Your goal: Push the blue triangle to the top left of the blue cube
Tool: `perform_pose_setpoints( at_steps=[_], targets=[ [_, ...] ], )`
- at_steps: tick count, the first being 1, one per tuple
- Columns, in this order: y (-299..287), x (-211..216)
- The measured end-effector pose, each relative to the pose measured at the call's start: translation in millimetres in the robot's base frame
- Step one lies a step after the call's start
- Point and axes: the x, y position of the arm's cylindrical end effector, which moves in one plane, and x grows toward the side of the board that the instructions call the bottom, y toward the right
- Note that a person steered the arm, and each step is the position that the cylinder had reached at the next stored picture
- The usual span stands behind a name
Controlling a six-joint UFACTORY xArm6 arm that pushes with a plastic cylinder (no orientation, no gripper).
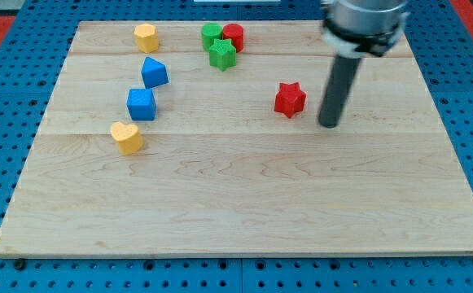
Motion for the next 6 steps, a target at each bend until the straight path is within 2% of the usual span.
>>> perform_pose_setpoints(
  at_steps=[2,3,4,5,6],
  targets=[
    [-74.4,-96.1],
    [-92.8,-128.3],
    [-78.2,-77.5],
    [-126.8,-57.7],
    [-172.6,-94.7]
  ],
)
